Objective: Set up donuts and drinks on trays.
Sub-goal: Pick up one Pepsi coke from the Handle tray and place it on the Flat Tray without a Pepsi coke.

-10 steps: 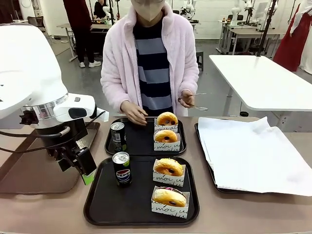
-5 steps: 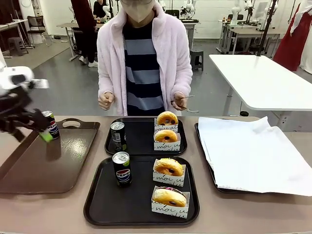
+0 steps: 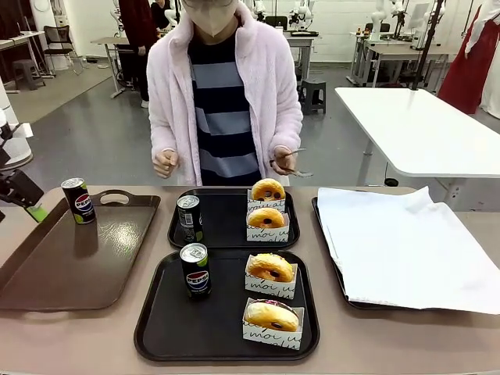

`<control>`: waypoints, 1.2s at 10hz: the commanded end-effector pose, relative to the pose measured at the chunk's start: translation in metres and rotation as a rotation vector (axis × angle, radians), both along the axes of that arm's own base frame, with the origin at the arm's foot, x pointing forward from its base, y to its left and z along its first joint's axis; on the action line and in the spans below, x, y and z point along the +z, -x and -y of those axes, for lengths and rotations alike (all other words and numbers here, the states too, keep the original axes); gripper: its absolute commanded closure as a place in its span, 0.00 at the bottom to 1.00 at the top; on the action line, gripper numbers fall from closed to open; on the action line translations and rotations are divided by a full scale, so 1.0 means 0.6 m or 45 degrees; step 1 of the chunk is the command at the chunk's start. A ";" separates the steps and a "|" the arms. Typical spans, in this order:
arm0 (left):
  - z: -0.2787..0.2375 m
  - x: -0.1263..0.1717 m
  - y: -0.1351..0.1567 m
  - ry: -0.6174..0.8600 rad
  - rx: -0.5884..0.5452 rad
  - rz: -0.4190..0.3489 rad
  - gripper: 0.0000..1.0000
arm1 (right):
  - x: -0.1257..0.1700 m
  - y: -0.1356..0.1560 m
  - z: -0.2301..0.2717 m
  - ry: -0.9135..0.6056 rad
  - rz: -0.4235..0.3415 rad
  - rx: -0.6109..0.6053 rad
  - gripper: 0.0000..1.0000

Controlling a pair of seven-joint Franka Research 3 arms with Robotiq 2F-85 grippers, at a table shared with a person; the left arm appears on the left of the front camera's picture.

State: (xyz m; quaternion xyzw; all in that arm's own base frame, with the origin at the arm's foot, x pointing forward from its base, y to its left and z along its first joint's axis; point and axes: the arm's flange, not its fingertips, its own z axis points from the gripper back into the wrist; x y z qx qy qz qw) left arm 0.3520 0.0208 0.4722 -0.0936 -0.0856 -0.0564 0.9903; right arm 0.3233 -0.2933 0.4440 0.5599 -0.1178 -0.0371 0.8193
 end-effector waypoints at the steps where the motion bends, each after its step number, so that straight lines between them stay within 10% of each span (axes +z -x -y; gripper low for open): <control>1: -0.005 -0.003 -0.005 0.044 0.028 -0.003 0.00 | 0.002 0.001 -0.001 -0.009 -0.006 0.002 0.00; 2: 0.000 0.000 0.000 0.000 0.000 0.000 0.00 | 0.002 0.001 -0.001 -0.009 -0.006 0.002 0.00; 5: -0.169 0.023 -0.034 0.851 -0.122 -0.283 0.00 | 0.002 0.001 -0.001 -0.009 -0.006 0.002 0.00; 12: -0.394 -0.109 0.017 1.427 -0.071 -0.046 0.00 | 0.002 0.001 -0.001 -0.009 -0.006 0.002 0.00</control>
